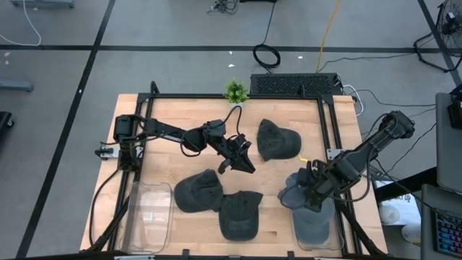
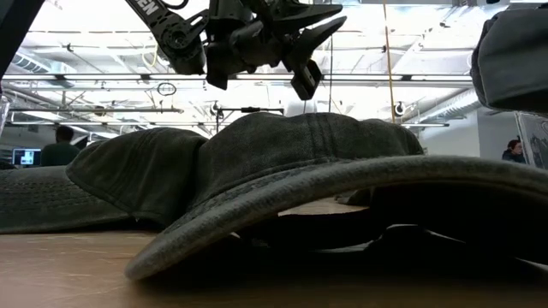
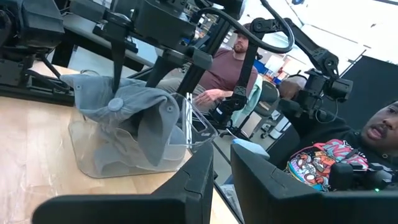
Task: Pick & Place hat
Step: Put the gray cap into the right transparent bin
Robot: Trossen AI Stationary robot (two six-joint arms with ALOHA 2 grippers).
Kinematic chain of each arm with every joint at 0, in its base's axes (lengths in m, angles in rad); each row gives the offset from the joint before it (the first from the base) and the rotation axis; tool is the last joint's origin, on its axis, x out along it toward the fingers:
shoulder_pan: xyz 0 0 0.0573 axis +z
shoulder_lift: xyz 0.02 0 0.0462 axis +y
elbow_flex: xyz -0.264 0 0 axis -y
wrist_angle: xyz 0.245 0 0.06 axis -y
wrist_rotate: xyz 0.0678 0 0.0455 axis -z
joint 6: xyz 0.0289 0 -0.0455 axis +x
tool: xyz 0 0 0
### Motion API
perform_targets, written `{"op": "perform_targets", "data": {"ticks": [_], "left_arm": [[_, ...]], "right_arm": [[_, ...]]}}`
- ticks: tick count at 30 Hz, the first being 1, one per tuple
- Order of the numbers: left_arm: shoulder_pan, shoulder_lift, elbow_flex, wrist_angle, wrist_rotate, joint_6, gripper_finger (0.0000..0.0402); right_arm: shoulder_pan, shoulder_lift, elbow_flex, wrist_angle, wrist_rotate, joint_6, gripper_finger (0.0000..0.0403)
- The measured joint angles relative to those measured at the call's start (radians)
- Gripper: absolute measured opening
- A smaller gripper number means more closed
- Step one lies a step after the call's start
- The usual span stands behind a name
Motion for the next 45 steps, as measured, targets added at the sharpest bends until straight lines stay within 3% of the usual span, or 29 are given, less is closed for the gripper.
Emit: {"op": "perform_targets", "data": {"ticks": [4,6,11,20,29,34,41,45], "left_arm": [[0.001,0.000,0.000,0.000,0.000,0.000,0.0062],[0.001,0.000,0.000,0.000,0.000,0.000,0.0062],[0.001,0.000,0.000,0.000,0.000,0.000,0.0062],[0.001,0.000,0.000,0.000,0.000,0.000,0.0062],[0.005,0.000,0.000,0.000,0.000,0.010,0.0062],[0.024,0.000,0.000,0.000,0.000,0.019,0.0063],[0.044,0.000,0.000,0.001,0.000,0.020,0.0062],[0.045,0.000,0.000,0.001,0.000,0.018,0.0062]], "right_arm": [[0.000,-0.001,0.000,0.013,-0.021,-0.024,0.0050],[0.007,-0.008,0.000,0.018,-0.026,-0.015,0.0015],[0.049,-0.025,0.001,0.024,-0.052,0.116,0.0003],[0.231,-0.068,0.058,0.109,-0.078,0.639,0.0001],[0.402,-0.026,0.060,0.113,-0.127,0.992,0.0000],[0.425,-0.022,0.029,0.160,-0.130,1.025,0.0000],[0.410,-0.033,0.019,0.445,-0.124,0.870,0.0000],[0.411,-0.034,0.018,0.342,-0.128,0.913,0.0000]]}}
